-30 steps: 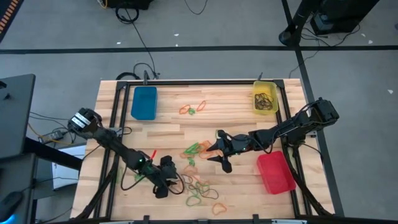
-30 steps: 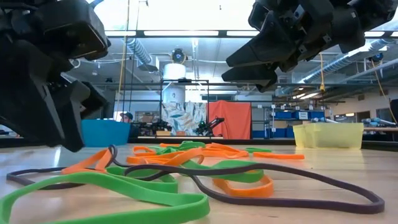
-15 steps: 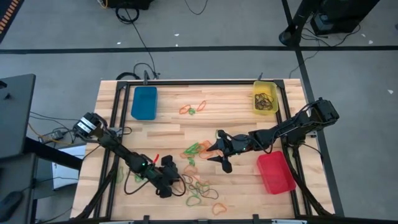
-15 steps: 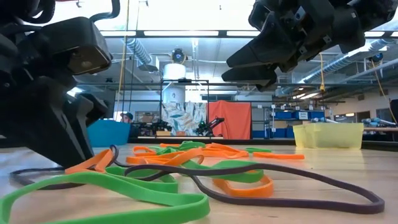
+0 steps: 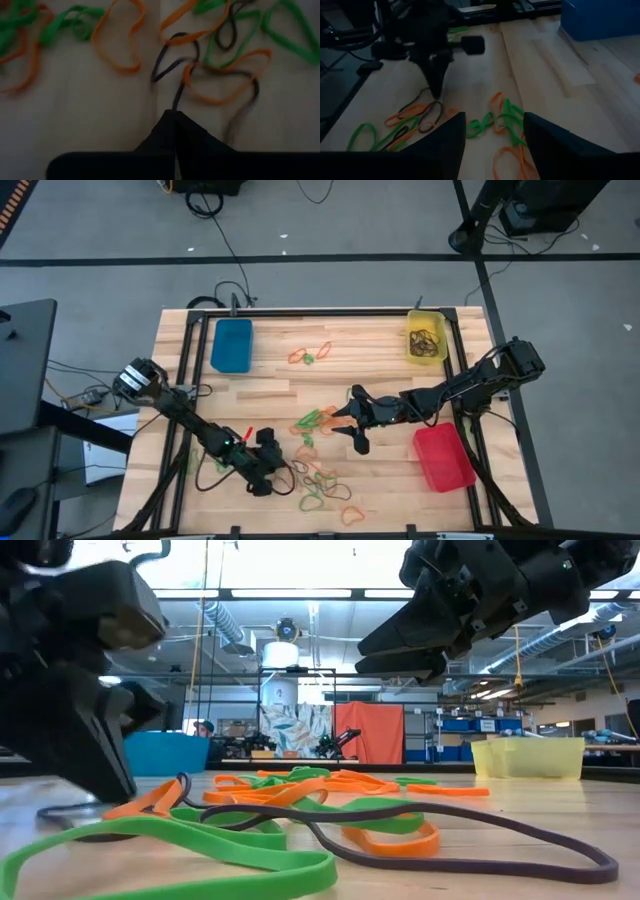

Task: Sort rubber bands into baskets
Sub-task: Put the brown rubber band into the yellow bin

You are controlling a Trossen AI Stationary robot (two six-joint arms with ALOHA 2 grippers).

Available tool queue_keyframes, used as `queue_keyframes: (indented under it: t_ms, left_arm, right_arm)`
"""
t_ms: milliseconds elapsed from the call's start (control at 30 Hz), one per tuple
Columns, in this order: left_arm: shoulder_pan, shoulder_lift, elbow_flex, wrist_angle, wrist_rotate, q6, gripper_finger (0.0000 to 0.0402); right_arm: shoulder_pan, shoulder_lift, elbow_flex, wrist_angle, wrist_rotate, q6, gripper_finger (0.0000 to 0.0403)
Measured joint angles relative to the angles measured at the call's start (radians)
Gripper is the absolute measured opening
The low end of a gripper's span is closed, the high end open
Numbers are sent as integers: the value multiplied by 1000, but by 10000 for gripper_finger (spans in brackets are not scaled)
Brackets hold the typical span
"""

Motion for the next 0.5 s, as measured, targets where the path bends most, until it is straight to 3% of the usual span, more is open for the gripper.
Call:
queue_keyframes:
  t_ms: [200, 500]
  left_arm:
    - [0, -117, 4, -136, -110, -4, 1]
    - [14, -202, 5, -84, -216, 137, 1]
  right_arm:
    - [0, 0, 0, 0, 0, 3, 210]
    - [0, 0, 0, 26, -35, 1, 211]
